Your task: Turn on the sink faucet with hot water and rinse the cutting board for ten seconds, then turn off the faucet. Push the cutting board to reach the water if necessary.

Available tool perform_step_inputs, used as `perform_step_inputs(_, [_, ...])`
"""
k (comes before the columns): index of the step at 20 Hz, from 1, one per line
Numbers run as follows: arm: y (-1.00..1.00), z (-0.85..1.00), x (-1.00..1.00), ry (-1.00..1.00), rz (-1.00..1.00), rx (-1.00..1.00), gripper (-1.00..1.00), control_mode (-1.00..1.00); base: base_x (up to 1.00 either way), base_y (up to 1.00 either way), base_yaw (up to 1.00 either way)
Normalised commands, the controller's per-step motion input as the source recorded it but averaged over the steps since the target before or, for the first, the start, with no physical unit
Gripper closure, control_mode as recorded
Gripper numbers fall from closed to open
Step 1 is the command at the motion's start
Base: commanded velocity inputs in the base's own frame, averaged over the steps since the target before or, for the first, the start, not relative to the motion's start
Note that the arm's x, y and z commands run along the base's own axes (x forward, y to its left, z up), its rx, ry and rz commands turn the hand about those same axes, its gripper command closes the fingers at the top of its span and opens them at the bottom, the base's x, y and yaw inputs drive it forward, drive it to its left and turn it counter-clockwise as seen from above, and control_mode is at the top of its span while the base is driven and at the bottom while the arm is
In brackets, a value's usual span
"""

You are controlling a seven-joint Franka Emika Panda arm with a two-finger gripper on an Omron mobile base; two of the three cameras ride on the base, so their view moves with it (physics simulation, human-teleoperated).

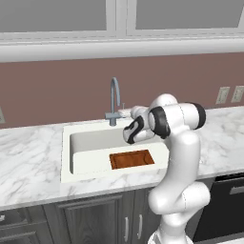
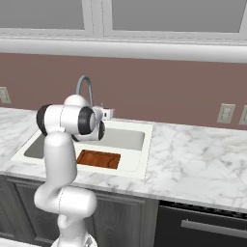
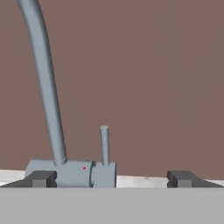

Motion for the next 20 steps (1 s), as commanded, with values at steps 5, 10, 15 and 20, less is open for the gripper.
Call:
perform_step_inputs(5, [0.00, -0.06, 0.30, 0.00, 0.00, 0.00, -1.00, -1.00, 0.00, 0.00, 0.00])
perform_step_inputs(10, [0.00, -0.10, 0.26, 0.00, 0.00, 0.00, -1.00, -1.00, 0.00, 0.00, 0.00])
perform_step_inputs(15, [0.00, -0.07, 0.25, 0.00, 0.00, 0.00, -1.00, -1.00, 0.00, 0.00, 0.00])
perform_step_inputs(20, [0.00, -0.05, 0.19, 0.00, 0.00, 0.00, -1.00, -1.00, 0.00, 0.00, 0.00])
